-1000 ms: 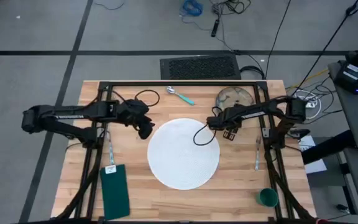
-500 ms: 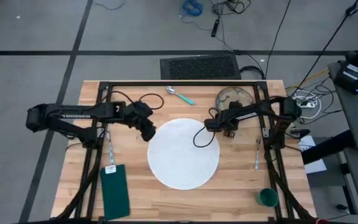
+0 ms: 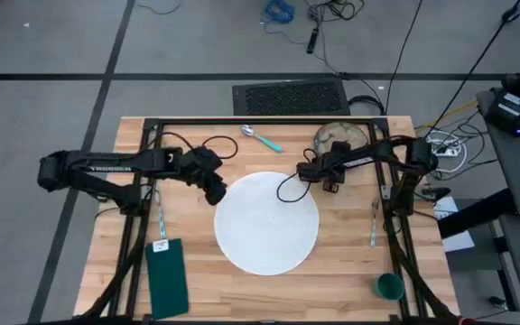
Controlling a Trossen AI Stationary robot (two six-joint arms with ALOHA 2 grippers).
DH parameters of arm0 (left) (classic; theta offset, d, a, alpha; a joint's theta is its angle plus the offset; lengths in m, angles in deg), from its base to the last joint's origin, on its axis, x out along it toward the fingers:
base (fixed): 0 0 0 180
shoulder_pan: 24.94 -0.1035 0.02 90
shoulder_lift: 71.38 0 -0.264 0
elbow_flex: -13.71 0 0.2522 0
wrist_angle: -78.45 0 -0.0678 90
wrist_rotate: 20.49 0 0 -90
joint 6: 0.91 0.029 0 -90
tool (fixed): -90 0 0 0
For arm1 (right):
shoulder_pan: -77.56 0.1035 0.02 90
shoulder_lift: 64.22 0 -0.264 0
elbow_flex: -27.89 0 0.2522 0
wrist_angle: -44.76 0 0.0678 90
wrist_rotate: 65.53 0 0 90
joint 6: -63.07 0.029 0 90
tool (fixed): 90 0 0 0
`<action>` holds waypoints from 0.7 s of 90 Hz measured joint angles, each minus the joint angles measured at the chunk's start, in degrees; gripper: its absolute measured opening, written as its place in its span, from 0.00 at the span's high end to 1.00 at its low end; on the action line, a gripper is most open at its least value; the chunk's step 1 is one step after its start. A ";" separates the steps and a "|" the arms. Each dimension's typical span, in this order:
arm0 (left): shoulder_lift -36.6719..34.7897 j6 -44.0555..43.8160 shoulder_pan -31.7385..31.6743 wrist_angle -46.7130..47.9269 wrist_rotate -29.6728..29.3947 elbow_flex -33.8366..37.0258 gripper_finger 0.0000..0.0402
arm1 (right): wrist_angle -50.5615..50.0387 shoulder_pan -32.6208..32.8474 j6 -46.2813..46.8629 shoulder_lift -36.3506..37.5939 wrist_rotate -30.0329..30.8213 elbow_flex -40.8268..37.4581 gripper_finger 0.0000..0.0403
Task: Set table place
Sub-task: Put the brown patterned plate on the white table mat
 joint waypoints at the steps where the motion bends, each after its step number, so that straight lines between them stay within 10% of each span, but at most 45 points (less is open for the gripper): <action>1: 0.00 0.01 0.00 0.00 0.00 0.00 0.67 | -0.01 -0.13 -0.01 0.00 -0.13 0.00 0.85; 28: -0.02 0.48 0.00 0.02 -0.02 0.01 0.67 | -2.11 1.74 2.25 0.13 1.02 0.01 0.98; 63: -0.02 5.67 0.01 0.04 -0.85 0.01 0.67 | -11.91 19.74 12.07 0.07 1.34 0.00 1.00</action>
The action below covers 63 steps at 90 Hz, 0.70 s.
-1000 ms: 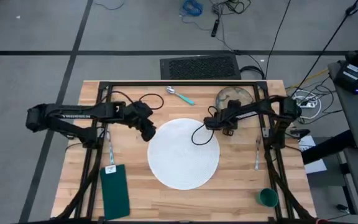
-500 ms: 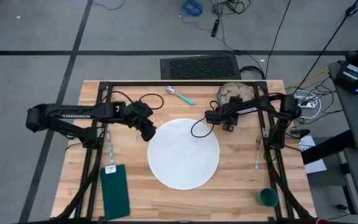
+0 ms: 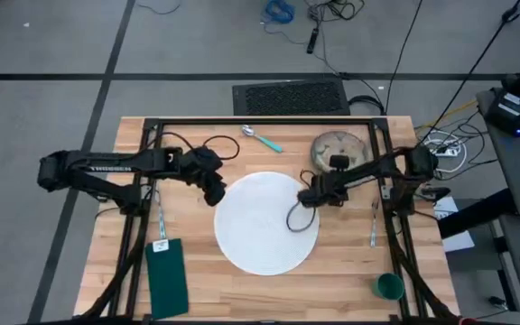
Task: Set table place
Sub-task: Put the brown patterned plate on the white table mat
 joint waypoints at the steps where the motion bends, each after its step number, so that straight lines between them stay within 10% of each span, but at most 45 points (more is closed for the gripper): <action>1: 0.00 0.20 -0.01 0.00 -0.05 -0.01 0.67 | -0.25 0.67 0.37 -0.01 -0.02 0.01 1.00; 31: 0.00 1.03 0.01 -0.02 -3.35 0.01 0.67 | -8.62 16.83 9.50 -0.10 3.84 9.40 1.00; 63: 0.00 -3.93 0.00 0.12 -3.41 0.01 0.67 | -8.09 23.31 -4.46 -0.07 11.65 14.16 1.00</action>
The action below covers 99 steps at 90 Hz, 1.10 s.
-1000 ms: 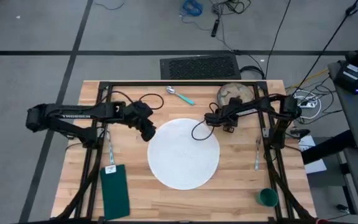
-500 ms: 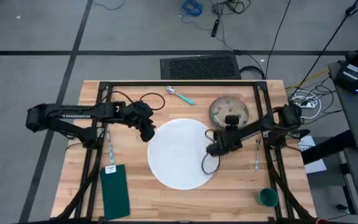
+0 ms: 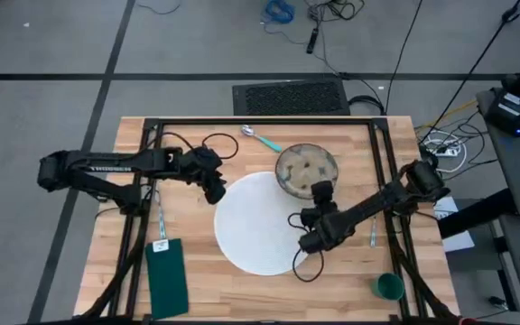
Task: Set table place
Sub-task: Put the brown patterned plate on the white table mat
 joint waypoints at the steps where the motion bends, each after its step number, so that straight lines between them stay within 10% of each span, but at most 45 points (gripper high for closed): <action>1: 0.00 -0.59 0.00 0.03 0.11 0.00 0.67 | 0.38 0.28 -0.43 0.00 0.00 -0.01 1.00; 27: -2.22 -13.45 5.36 6.02 6.41 0.04 0.67 | 16.16 5.60 -19.56 0.00 -1.18 -0.04 0.99; 57: -12.36 -27.07 24.43 17.73 -1.93 0.04 0.67 | 33.02 7.74 -44.74 -4.18 1.35 6.37 0.99; 99: -15.07 -42.94 43.64 22.44 -10.01 0.04 0.67 | 23.96 7.52 -35.60 -16.03 -1.44 14.21 0.99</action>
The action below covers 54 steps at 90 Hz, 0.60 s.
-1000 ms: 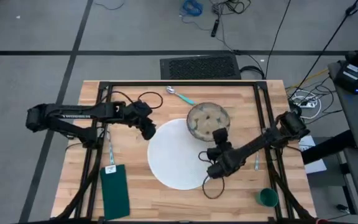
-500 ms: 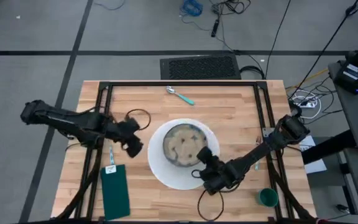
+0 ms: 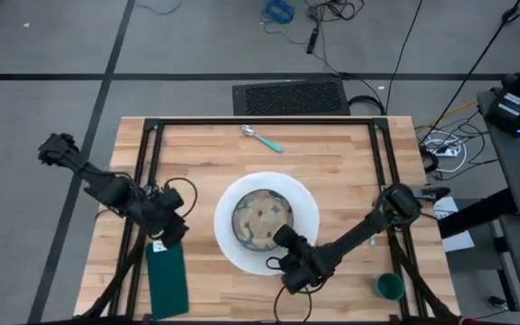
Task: Set table place
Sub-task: Put the brown patterned plate on the white table mat
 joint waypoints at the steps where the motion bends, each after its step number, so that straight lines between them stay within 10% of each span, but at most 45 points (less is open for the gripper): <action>1: 0.01 -0.29 0.26 0.00 -0.33 0.00 0.67 | -0.28 0.00 0.53 -0.04 0.02 0.00 0.99; 54: 0.03 -0.87 2.50 -0.01 -4.63 0.00 0.67 | -2.88 -0.20 1.71 -0.21 -1.82 0.04 0.77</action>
